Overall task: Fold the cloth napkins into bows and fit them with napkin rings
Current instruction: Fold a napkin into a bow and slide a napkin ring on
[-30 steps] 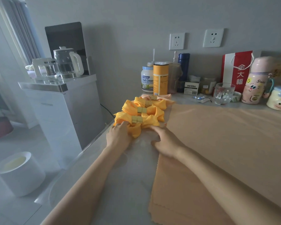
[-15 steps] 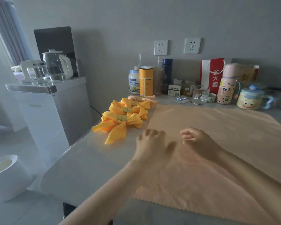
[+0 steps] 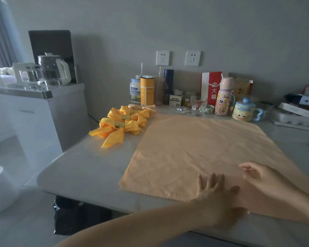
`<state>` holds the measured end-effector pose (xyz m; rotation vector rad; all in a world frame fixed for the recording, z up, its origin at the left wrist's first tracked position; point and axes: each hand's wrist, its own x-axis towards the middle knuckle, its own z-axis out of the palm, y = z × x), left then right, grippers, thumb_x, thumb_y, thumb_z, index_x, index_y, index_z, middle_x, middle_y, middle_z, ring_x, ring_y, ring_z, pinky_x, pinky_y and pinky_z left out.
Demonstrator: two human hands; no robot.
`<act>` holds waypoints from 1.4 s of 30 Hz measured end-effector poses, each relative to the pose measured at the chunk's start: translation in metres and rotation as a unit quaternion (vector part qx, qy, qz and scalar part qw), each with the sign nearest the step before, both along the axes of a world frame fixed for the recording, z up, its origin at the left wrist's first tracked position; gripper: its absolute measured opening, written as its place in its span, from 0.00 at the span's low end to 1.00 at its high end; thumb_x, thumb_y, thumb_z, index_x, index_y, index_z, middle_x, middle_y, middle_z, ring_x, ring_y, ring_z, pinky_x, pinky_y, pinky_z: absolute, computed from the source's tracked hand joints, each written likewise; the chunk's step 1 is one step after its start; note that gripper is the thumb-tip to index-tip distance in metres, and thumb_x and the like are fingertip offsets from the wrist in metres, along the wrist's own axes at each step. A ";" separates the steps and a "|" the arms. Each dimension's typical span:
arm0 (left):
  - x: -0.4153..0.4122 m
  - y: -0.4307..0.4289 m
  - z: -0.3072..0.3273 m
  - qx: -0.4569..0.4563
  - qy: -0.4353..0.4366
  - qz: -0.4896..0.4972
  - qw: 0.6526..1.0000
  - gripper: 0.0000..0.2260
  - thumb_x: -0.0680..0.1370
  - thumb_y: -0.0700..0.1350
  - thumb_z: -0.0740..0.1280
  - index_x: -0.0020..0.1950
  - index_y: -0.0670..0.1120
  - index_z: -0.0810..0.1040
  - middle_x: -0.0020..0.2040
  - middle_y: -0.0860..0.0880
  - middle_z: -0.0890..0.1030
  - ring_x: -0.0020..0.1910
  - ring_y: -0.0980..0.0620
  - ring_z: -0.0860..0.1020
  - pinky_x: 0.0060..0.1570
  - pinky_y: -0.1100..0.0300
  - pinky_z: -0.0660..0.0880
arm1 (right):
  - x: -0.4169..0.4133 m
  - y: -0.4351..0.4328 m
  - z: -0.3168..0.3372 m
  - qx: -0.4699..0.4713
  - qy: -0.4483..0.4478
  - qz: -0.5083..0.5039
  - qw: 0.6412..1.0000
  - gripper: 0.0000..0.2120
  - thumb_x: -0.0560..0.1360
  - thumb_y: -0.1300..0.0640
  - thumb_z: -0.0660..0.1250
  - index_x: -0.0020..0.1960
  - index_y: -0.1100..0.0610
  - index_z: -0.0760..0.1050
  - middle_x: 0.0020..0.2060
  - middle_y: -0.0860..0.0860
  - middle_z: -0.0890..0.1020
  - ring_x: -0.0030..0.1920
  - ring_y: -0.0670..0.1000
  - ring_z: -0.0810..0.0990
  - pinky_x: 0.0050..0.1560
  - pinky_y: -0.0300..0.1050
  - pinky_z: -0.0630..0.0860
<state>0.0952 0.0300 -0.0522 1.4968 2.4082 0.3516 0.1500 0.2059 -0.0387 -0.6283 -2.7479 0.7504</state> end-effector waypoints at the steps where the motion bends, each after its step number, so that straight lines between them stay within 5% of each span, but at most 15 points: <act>1: 0.001 -0.001 0.000 0.001 0.004 0.002 1.000 0.25 0.81 0.57 0.53 0.76 0.52 0.52 0.77 0.42 0.43 0.76 0.42 0.39 0.69 0.39 0.34 | 0.006 -0.002 -0.002 0.005 0.005 0.001 1.000 0.12 0.74 0.64 0.67 0.57 0.57 0.77 0.54 0.54 0.81 0.57 0.51 0.78 0.52 0.38 0.67; 6: -0.002 -0.002 -0.002 0.031 -0.002 0.015 0.999 0.19 0.83 0.48 0.52 0.74 0.53 0.62 0.78 0.43 0.48 0.76 0.43 0.43 0.71 0.43 0.35 | 0.018 -0.010 -0.007 0.027 -0.013 0.040 0.999 0.15 0.75 0.63 0.67 0.60 0.56 0.75 0.57 0.50 0.79 0.57 0.48 0.76 0.52 0.36 0.66; 10: -0.005 -0.008 -0.007 0.109 0.010 0.039 0.993 0.18 0.82 0.44 0.55 0.72 0.50 0.67 0.76 0.47 0.60 0.76 0.48 0.53 0.72 0.53 0.41 | 0.029 -0.014 -0.006 0.030 -0.019 0.063 0.997 0.16 0.74 0.61 0.68 0.61 0.55 0.75 0.57 0.48 0.78 0.57 0.45 0.75 0.49 0.26 0.66; 13: -0.006 -0.017 -0.008 0.157 0.040 0.050 0.985 0.16 0.82 0.44 0.57 0.69 0.47 0.71 0.70 0.45 0.70 0.71 0.48 0.63 0.68 0.61 0.50 | 0.033 -0.017 -0.010 0.049 -0.032 0.094 0.994 0.18 0.72 0.60 0.71 0.62 0.55 0.75 0.57 0.46 0.76 0.60 0.47 0.74 0.55 0.29 0.64; 16: -0.011 -0.023 -0.008 0.189 0.028 0.065 0.979 0.12 0.79 0.40 0.58 0.58 0.46 0.79 0.59 0.46 0.79 0.60 0.43 0.73 0.62 0.59 0.63 | 0.040 -0.023 -0.005 0.042 -0.041 0.119 0.991 0.30 0.62 0.39 0.75 0.59 0.50 0.74 0.55 0.41 0.75 0.59 0.44 0.74 0.55 0.23 0.62; 18: -0.014 -0.026 -0.009 0.197 0.021 0.082 0.977 0.12 0.79 0.38 0.58 0.55 0.47 0.79 0.56 0.46 0.81 0.57 0.42 0.74 0.57 0.57 0.69 | 0.042 -0.021 -0.007 0.025 -0.021 0.129 0.991 0.43 0.50 0.19 0.62 0.56 0.46 0.73 0.53 0.37 0.74 0.55 0.39 0.74 0.55 0.20 0.63; 20: -0.014 -0.031 -0.007 0.185 0.042 0.076 0.979 0.11 0.79 0.38 0.56 0.55 0.46 0.76 0.57 0.46 0.79 0.57 0.41 0.72 0.55 0.57 0.67 | 0.043 -0.019 -0.009 0.034 0.001 0.125 0.992 0.42 0.50 0.15 0.54 0.52 0.43 0.74 0.50 0.37 0.77 0.53 0.39 0.76 0.54 0.21 0.64; 24: -0.005 -0.037 -0.003 0.194 0.097 0.050 0.975 0.11 0.81 0.41 0.54 0.57 0.43 0.74 0.57 0.44 0.78 0.56 0.43 0.73 0.54 0.58 0.61 | 0.048 -0.019 -0.013 0.065 0.043 0.114 0.990 0.35 0.54 0.16 0.54 0.52 0.36 0.71 0.51 0.37 0.78 0.53 0.39 0.78 0.56 0.28 0.69; 27: -0.004 -0.038 -0.009 0.205 0.105 0.030 0.973 0.12 0.81 0.44 0.54 0.60 0.44 0.73 0.58 0.46 0.77 0.58 0.45 0.73 0.61 0.57 0.60 | 0.047 -0.024 -0.017 0.056 0.065 0.094 0.992 0.37 0.58 0.19 0.55 0.51 0.43 0.79 0.47 0.41 0.81 0.51 0.43 0.79 0.54 0.37 0.73; 33: 0.003 -0.041 -0.007 0.147 0.137 0.012 0.979 0.18 0.79 0.51 0.52 0.61 0.45 0.74 0.59 0.48 0.75 0.59 0.47 0.71 0.64 0.55 0.60 | 0.042 -0.034 -0.014 0.088 0.108 0.041 0.989 0.07 0.69 0.52 0.74 0.42 0.54 0.83 0.39 0.47 0.80 0.44 0.49 0.78 0.43 0.40 0.70; 37: 0.006 -0.044 -0.003 0.058 0.204 0.017 0.977 0.18 0.79 0.52 0.58 0.68 0.48 0.68 0.65 0.49 0.71 0.65 0.47 0.68 0.66 0.53 0.58 | 0.039 -0.044 -0.002 0.089 0.061 0.047 0.993 0.05 0.70 0.52 0.73 0.37 0.51 0.81 0.34 0.45 0.80 0.39 0.48 0.78 0.40 0.42 0.71; 42: 0.014 -0.047 0.003 0.046 0.272 0.065 0.959 0.33 0.74 0.69 0.55 0.69 0.48 0.65 0.62 0.48 0.73 0.62 0.46 0.71 0.65 0.49 0.59 | 0.032 -0.066 0.023 0.059 -0.015 0.110 0.992 0.10 0.73 0.51 0.70 0.33 0.48 0.76 0.31 0.44 0.80 0.35 0.44 0.77 0.38 0.39 0.71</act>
